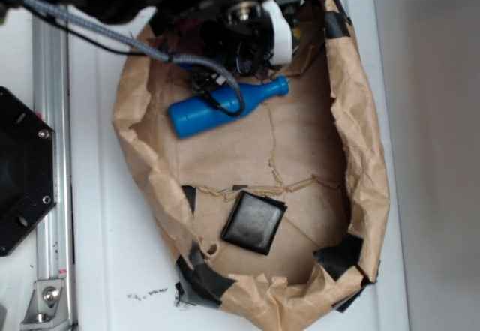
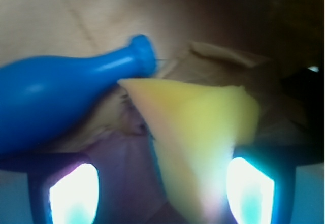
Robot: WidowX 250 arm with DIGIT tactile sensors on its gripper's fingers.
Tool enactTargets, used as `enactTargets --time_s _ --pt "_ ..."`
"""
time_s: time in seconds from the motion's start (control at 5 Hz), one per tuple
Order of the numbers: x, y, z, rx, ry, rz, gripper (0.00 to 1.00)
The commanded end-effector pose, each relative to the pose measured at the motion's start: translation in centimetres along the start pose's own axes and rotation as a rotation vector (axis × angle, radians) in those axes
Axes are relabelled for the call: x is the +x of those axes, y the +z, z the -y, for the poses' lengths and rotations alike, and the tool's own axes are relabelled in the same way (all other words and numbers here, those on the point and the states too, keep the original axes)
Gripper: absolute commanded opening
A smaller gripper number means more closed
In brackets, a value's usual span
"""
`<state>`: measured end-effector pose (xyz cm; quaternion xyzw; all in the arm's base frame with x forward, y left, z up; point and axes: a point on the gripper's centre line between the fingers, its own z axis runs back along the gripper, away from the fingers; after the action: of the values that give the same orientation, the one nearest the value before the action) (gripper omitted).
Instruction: Grab the green sponge.
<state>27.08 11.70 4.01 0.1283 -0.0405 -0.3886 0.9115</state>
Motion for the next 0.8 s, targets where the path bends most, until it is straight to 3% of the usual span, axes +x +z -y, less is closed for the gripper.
enactTargets --time_s 0.0,0.2,0.4,0.6 --pt "1.4 -1.0 -0.4 0.047 0.043 -0.006 0.0" --pt "1.3 -0.4 -0.3 0.02 0.068 0.007 0.0" --pt "2.3 2.1 -0.4 -0.111 0.012 -0.066 0.0" --pt "4.8 7.2 0.8 -0.092 0.124 -0.083 0.0"
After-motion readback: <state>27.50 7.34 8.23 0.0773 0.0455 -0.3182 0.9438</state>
